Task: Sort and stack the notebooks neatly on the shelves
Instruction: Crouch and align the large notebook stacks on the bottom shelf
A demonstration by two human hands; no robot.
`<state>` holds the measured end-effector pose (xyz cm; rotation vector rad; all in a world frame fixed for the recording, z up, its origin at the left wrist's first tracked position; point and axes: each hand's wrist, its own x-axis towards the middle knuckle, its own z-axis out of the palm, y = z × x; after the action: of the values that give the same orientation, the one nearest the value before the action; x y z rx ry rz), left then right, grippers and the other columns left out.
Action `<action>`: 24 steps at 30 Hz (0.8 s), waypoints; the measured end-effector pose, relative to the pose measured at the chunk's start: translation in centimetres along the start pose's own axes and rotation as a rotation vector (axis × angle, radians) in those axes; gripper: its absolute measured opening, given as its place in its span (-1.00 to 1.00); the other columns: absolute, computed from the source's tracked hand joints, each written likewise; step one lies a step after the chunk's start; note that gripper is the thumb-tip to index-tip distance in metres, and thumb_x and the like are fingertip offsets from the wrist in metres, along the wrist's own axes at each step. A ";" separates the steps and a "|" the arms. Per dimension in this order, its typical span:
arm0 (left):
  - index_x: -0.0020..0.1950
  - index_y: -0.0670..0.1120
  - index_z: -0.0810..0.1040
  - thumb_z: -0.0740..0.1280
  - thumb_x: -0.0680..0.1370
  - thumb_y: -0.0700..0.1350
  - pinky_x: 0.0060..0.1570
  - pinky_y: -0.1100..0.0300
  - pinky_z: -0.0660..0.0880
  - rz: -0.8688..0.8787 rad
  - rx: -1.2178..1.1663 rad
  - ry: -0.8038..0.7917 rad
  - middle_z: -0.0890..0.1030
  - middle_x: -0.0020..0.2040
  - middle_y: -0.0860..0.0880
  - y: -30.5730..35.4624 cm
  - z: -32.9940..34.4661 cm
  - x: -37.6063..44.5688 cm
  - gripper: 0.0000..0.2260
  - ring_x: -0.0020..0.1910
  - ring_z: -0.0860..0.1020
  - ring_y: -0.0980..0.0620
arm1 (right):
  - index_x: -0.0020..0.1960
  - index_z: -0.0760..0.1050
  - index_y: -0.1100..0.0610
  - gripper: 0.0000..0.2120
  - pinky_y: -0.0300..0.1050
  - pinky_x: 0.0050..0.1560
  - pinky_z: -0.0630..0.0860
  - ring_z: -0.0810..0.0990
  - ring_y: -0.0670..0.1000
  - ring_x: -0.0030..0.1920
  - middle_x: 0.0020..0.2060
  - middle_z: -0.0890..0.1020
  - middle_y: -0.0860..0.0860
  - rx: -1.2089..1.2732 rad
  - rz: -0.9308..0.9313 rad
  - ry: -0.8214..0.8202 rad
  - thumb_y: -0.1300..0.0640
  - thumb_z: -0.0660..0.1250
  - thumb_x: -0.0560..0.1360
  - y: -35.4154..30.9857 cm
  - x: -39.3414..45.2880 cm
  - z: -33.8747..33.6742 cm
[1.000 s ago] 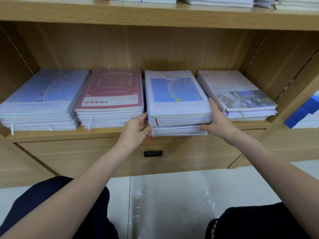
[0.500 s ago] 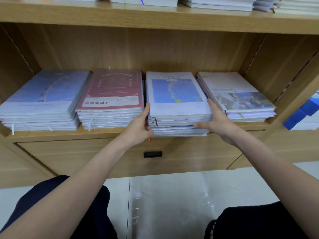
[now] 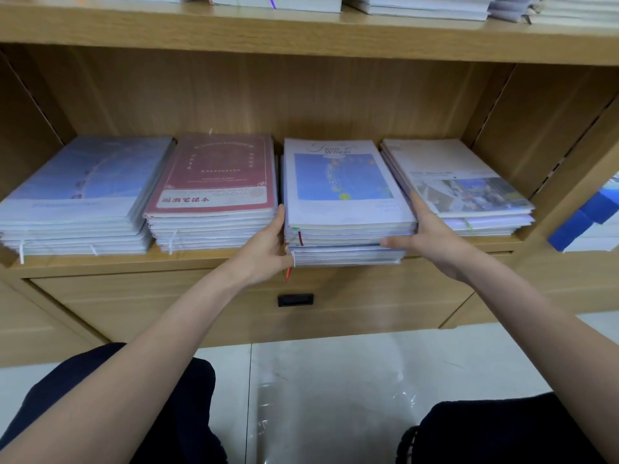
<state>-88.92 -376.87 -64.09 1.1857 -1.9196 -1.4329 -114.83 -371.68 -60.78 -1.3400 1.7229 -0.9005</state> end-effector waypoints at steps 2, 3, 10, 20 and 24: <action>0.52 -0.07 -0.21 0.20 0.50 -0.49 0.13 0.50 0.30 0.021 -0.052 -0.035 0.26 0.37 0.06 0.4 0.0 -0.6 -0.21 0.30 0.29 0.17 | 0.50 0.07 0.00 -0.11 0.08 0.35 0.37 0.40 0.01 0.32 0.31 0.40 -0.11 0.007 -0.012 -0.007 0.23 0.51 0.35 0.1 0.0 0.0; 0.52 -0.06 -0.20 0.18 0.50 -0.51 0.07 0.54 0.32 0.029 -0.068 -0.047 0.25 0.36 0.07 0.4 0.0 -0.7 -0.22 0.28 0.29 0.17 | 0.42 0.18 0.01 -0.25 0.06 0.32 0.40 0.45 0.00 0.27 0.25 0.47 -0.11 -0.004 -0.029 -0.021 0.25 0.49 0.36 0.0 -0.1 0.1; 0.53 0.08 -0.21 0.19 0.48 -0.50 -0.09 0.34 0.41 0.016 -0.010 -0.056 0.33 0.13 0.00 0.1 0.6 -0.5 -0.14 0.09 0.32 0.05 | 0.45 0.15 0.08 -0.29 -0.29 0.10 0.33 0.38 -0.11 0.17 0.04 0.41 -0.22 0.035 -0.069 0.001 0.32 0.42 0.42 -0.8 -0.8 0.5; 0.51 -0.09 0.06 0.15 0.48 -0.55 -0.05 0.55 0.36 0.008 -0.056 0.021 0.42 0.20 0.00 0.1 1.0 -0.9 -0.31 0.09 0.43 0.15 | 0.53 -0.04 0.02 -0.05 0.06 0.37 0.33 0.36 0.03 0.35 0.35 0.36 -0.07 0.055 0.006 0.015 0.25 0.49 0.36 0.1 -0.2 0.8; 0.51 -0.12 0.07 0.15 0.45 -0.57 0.04 0.52 0.36 -0.001 -0.052 0.014 0.43 0.23 0.04 -0.2 1.2 -1.0 -0.29 0.18 0.42 0.17 | 0.47 0.10 -0.01 -0.13 0.09 0.32 0.39 0.46 0.04 0.26 0.25 0.47 -0.04 0.000 -0.032 0.005 0.30 0.50 0.34 0.5 -0.1 0.8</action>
<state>-89.29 -375.41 -64.56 1.1702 -1.8607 -1.4623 -114.31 -371.54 -61.56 -1.3692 1.7097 -0.9226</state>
